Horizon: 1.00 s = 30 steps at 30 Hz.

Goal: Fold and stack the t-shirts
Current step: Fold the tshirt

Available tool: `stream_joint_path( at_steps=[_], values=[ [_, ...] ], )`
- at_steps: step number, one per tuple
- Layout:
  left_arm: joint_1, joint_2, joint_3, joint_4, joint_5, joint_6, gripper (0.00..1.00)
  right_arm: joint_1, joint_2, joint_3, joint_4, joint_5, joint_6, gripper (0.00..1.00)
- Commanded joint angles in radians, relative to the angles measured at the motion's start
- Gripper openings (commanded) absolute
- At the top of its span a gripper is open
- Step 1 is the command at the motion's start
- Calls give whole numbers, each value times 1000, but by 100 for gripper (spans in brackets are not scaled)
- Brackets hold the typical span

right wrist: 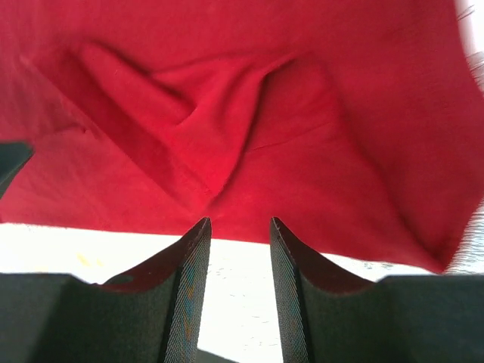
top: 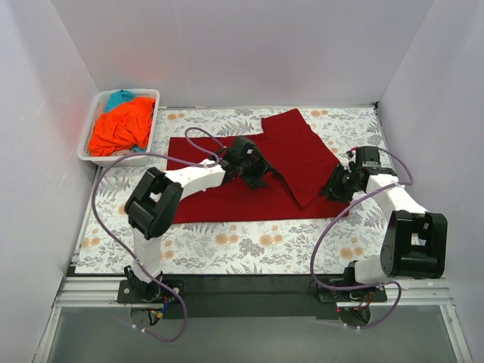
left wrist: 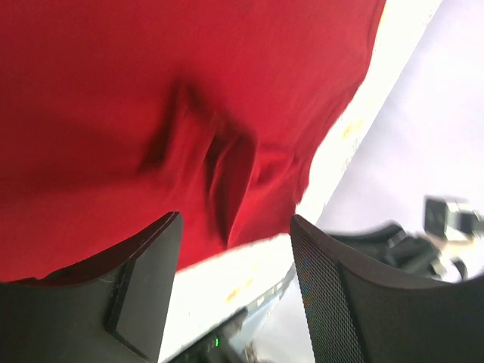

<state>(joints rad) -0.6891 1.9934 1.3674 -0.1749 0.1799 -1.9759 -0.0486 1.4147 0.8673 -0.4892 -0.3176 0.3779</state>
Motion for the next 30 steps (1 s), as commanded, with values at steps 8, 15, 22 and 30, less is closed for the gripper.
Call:
stream_joint_path(
  at_steps=[8, 15, 22, 30],
  values=[
    [5, -272, -238, 0, -59, -57, 58, 188, 73, -21, 115, 41, 133, 44],
    [10, -297, -278, -11, -68, -75, 61, 242, 130, 7, 115, 63, 145, 46],
    [34, -309, -309, -32, -79, -78, 60, 270, 153, 7, 121, 86, 167, 43],
    [56, -321, -346, -37, -68, -92, 59, 274, 135, 6, 109, 84, 179, 40]
  ],
)
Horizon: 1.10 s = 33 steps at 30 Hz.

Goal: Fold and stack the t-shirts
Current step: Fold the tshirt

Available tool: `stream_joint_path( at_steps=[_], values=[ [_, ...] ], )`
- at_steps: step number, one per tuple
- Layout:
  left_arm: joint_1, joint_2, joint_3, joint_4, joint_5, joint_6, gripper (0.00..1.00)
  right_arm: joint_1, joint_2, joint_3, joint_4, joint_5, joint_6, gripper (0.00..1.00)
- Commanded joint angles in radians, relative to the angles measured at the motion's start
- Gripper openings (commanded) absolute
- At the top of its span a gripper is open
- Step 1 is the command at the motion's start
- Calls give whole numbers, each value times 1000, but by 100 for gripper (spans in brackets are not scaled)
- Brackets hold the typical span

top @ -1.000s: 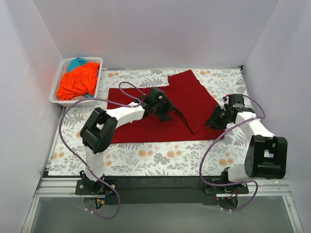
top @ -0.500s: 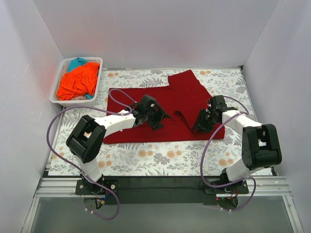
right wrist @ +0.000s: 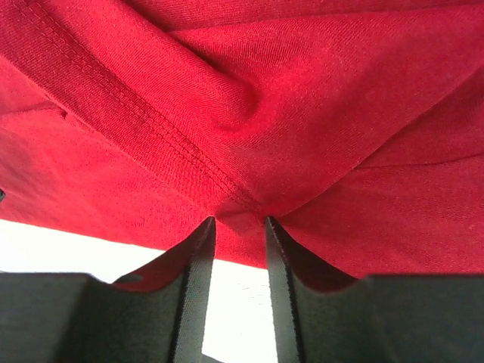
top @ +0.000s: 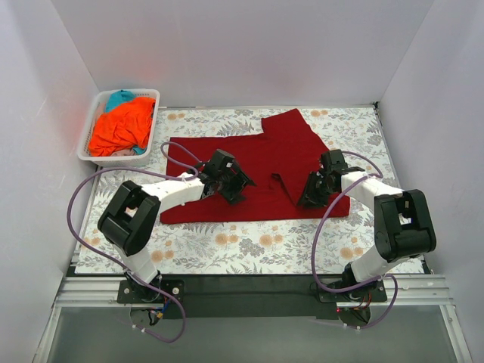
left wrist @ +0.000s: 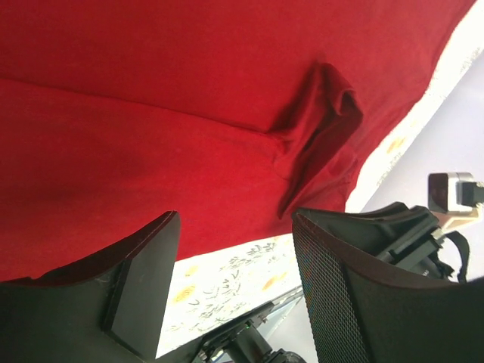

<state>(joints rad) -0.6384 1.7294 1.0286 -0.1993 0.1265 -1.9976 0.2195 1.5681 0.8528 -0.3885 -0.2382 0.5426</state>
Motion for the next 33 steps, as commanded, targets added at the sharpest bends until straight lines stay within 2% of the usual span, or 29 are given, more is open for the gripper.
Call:
stream_joint_path(
  at_steps=[1, 6, 19, 22, 23, 28, 29, 33],
  values=[
    [5, -57, -4, -11, -14, -70, 59, 4, -26, 17, 4, 7, 16, 42],
    [6, -45, 7, -11, -14, -70, 59, 7, -59, -20, -1, 25, 23, 41],
    [16, -28, -25, -40, -19, -87, 58, 14, -16, -24, 14, 54, 22, 36],
    [19, -21, -33, -45, -13, -90, 58, 12, -10, -12, 14, 53, 20, 30],
    [20, -13, -36, -49, -10, -95, 58, 12, -6, -5, 14, 53, 20, 24],
    [26, -8, -56, -49, 1, -98, 58, 14, -8, 14, 13, 54, 23, 9],
    [25, -10, -56, -51, 1, -98, 57, 12, -5, 18, 13, 54, 23, 3],
    [28, -13, -64, -51, -1, -98, 57, 14, -10, 45, 11, 57, 30, 1]
  ],
)
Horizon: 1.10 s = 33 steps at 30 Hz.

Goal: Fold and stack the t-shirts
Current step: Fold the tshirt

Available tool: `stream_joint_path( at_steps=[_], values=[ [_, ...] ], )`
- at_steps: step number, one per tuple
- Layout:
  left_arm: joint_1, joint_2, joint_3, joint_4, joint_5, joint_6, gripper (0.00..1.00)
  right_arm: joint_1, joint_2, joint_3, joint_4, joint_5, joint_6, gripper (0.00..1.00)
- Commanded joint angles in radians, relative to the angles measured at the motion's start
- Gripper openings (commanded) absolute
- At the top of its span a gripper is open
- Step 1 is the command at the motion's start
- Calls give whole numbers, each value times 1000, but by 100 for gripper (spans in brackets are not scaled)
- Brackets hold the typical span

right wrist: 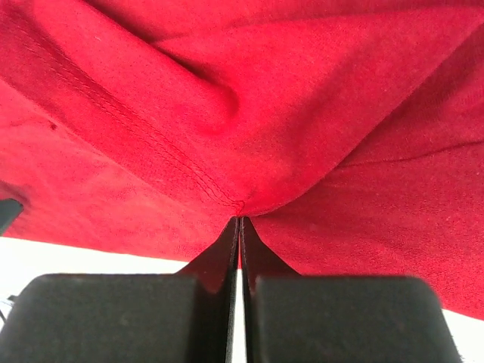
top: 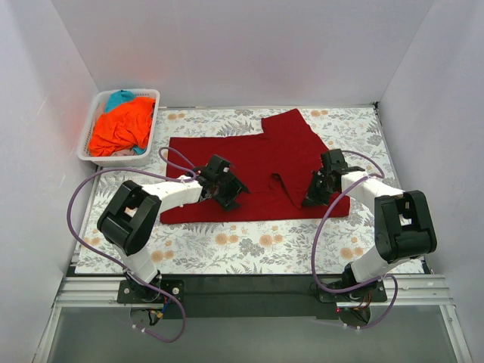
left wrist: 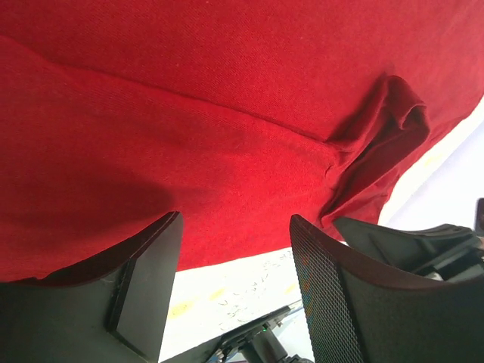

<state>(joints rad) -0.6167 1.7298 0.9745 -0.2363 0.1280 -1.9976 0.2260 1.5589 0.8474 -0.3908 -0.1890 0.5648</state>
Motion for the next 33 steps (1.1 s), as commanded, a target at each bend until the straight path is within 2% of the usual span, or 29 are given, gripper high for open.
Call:
stream_joint_path(
  at_steps=[1, 14, 23, 33],
  values=[
    [9, -15, -11, -14, -2, -96, 57, 7, -3, 71, 12, 10, 7, 1],
    [21, -15, -28, -17, 1, -98, 56, 3, 85, 255, 12, 103, 9, 1],
    [29, -24, -33, -15, -4, -89, 56, -14, 109, 295, 33, 221, 18, 1],
    [41, -27, -54, -18, -1, -92, 55, -24, 145, 305, 73, 270, 64, 1]
  ],
)
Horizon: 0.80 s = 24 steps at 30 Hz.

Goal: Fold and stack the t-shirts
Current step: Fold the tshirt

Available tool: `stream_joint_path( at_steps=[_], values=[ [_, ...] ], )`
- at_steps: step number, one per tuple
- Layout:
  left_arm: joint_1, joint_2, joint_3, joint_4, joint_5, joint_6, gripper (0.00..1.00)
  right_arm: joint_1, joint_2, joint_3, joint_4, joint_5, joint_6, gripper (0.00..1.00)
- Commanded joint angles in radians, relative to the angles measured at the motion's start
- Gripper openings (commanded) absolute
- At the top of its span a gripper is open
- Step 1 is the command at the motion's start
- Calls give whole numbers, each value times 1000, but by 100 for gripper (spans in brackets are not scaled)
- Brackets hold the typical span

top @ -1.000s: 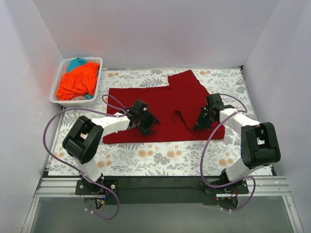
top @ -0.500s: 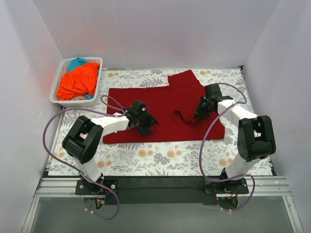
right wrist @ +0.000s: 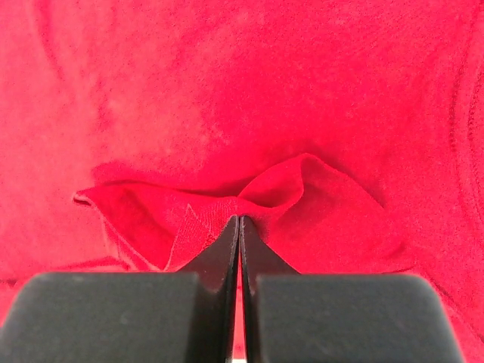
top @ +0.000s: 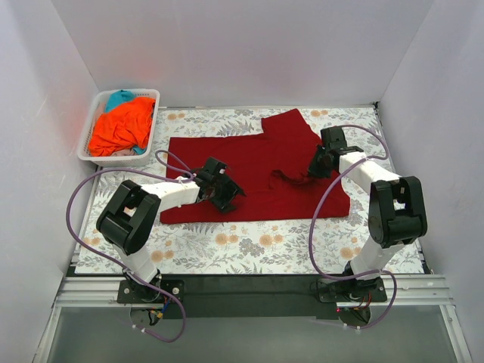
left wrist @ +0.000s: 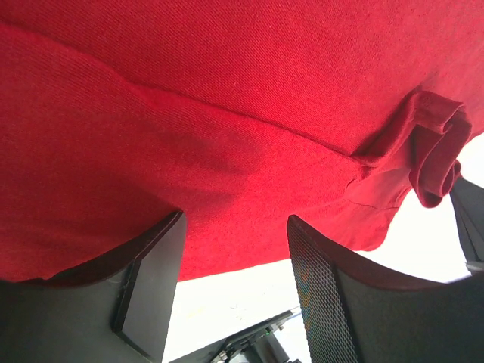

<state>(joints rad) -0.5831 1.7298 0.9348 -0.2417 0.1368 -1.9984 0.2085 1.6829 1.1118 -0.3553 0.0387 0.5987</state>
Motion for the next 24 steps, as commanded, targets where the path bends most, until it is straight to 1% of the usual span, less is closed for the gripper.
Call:
stream_joint_path(
  at_steps=[1, 8, 15, 18, 21, 22, 23, 24],
  values=[
    [9, -27, -13, -13, -11, -89, 55, -8, 27, 39, 41, 44, 33, 1],
    [9, -41, -11, -2, -25, -80, 55, -6, 43, 36, 65, 78, 84, 1],
    [9, -64, -14, 5, -48, -76, 53, -8, 57, 69, 79, 82, 104, 1],
    [9, -75, -16, 18, -57, -71, 52, -8, 46, 72, 78, 110, 113, 2],
    [9, -88, -17, 44, -65, -62, 52, -8, 24, 71, 81, 164, 133, 4],
    [9, -93, -19, 48, -69, -59, 52, -6, 20, 71, 93, 168, 133, 7],
    [9, -95, -14, 61, -69, -47, 51, -6, 17, 78, 98, 171, 124, 19],
    [8, -95, -8, 64, -72, -40, 51, -6, 17, 85, 96, 174, 121, 27]
  ],
)
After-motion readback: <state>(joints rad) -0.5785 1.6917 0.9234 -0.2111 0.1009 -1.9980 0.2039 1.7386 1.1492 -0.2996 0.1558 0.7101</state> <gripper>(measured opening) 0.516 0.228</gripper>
